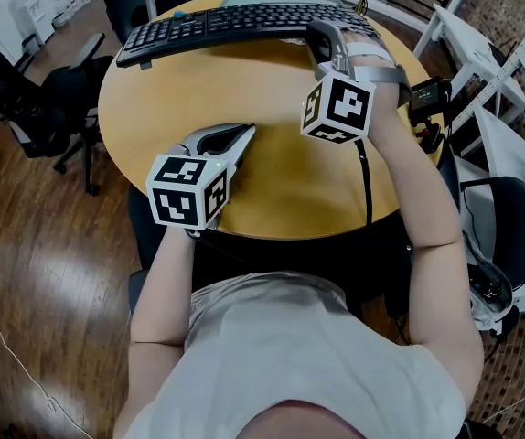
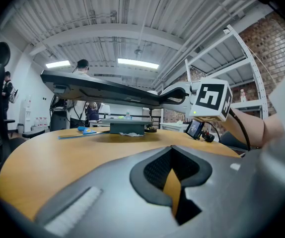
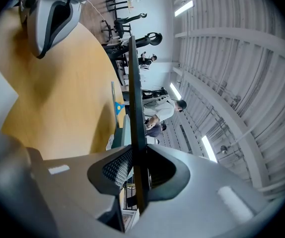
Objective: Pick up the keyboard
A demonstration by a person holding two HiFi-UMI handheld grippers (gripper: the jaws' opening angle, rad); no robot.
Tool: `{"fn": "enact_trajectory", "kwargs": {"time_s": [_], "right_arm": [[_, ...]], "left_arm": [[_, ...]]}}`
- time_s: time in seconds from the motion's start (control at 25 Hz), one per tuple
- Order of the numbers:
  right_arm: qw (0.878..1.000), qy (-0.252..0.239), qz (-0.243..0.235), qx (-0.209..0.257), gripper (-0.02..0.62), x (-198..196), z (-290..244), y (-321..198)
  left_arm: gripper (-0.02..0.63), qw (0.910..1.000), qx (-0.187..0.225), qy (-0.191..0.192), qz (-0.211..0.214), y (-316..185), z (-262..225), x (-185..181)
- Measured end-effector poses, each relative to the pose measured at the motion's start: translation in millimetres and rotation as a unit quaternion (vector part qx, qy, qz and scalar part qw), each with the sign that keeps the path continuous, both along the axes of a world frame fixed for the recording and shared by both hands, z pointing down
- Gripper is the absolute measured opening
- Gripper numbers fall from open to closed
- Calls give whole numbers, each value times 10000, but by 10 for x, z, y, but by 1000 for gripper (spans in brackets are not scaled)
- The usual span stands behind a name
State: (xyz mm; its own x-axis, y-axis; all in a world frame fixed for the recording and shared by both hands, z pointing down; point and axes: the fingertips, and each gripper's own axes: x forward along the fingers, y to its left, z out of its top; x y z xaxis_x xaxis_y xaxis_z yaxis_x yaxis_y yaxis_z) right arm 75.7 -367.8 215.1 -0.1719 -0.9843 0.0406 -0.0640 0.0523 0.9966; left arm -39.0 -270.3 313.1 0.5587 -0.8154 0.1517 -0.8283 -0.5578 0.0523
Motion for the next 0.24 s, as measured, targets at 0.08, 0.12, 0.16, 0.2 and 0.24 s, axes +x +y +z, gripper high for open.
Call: {"fn": "enact_trajectory", "kwargs": {"time_s": [0.08,0.12,0.16,0.2,0.24], "right_arm": [[10000,-27,-38,15,83,-50,8,-5],[10000,-39,-86,23,83,-108,10,-13],[9999,-46,-136,32,83,-166,8,-22],[9998,-48,-182,40,83,-218,2,-29],[9997,-48,-223,48,83,-264,-5,-35]], "left_arm": [[0,10000,2,-13,-38,10,4,-48],[0,10000,7,-22,-82,12,2,-94],[0,9999,18,-29,-127,11,-5,-136],[0,9999,31,-33,-167,8,-14,-171],[0,9998,45,-36,-204,3,-24,-202]]}}
